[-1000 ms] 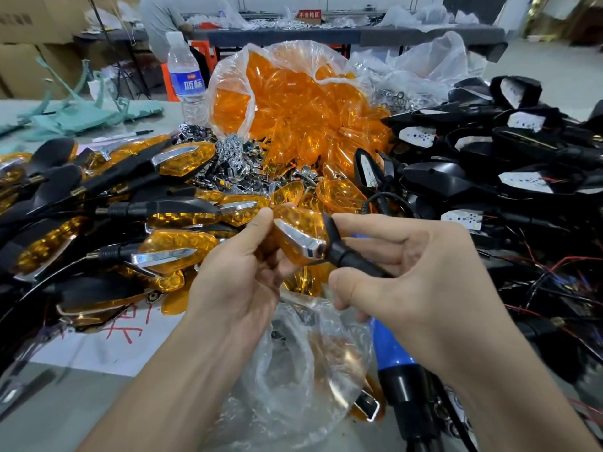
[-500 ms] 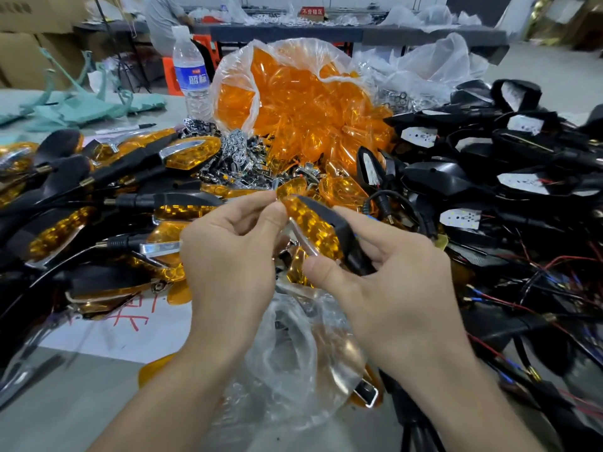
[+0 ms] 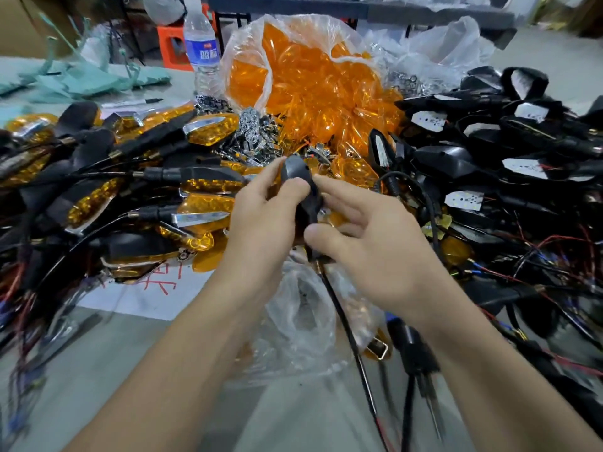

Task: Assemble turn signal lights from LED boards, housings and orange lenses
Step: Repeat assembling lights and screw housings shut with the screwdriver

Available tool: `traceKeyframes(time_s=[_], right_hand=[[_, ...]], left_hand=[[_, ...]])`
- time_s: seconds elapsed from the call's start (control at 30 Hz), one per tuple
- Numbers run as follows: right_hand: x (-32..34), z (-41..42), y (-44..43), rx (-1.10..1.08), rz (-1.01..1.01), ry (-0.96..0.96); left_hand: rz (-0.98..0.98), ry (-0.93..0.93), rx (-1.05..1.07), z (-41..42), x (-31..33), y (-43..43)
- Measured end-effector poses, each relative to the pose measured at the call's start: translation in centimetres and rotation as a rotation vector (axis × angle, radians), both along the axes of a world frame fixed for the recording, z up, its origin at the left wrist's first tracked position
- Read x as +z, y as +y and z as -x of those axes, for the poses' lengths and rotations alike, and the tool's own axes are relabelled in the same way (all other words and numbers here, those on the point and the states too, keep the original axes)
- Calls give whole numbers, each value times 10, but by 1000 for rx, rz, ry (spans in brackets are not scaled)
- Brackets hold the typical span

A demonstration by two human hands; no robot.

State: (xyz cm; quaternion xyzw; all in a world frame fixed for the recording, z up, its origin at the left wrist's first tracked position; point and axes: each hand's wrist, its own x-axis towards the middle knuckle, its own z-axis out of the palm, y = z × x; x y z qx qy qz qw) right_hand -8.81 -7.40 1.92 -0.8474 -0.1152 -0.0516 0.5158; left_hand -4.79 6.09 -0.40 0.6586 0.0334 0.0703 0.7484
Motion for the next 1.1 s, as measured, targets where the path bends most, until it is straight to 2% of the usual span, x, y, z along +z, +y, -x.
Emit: traceKeyframes(time_s=[0.07, 0.13, 0.2, 0.23, 0.3, 0.37, 0.6, 0.67, 0.77, 0.9, 1.1], right_hand=[[-9, 1, -5, -96, 64, -30], [-17, 9, 0, -133, 286, -169], [-30, 16, 9, -4, 564, -229], [-36, 15, 12, 73, 638, -184], [-45, 7, 17, 156, 663, -71], [-50, -1, 21, 191, 684, -41], [-46, -5, 40, 61, 785, -241], [-43, -5, 43, 59, 831, -247], [-44, -7, 38, -11, 713, -231], [-51, -9, 22, -19, 573, -110], [-34, -22, 1, -231, -208, 70]], left_hand=[[62, 30, 0, -5, 0, 4], [139, 52, -6, -10, -1, 10], [168, 78, -6, -14, 0, 15], [186, 90, -4, -16, 1, 17], [241, 108, -9, -19, 2, 24], [281, 109, -30, -21, 2, 30], [311, 86, -105, -19, 2, 33], [297, 81, -134, -18, 3, 32], [263, 59, -160, -18, 3, 31], [250, 26, -189, -20, 0, 31], [219, 38, -197, -22, -6, 29]])
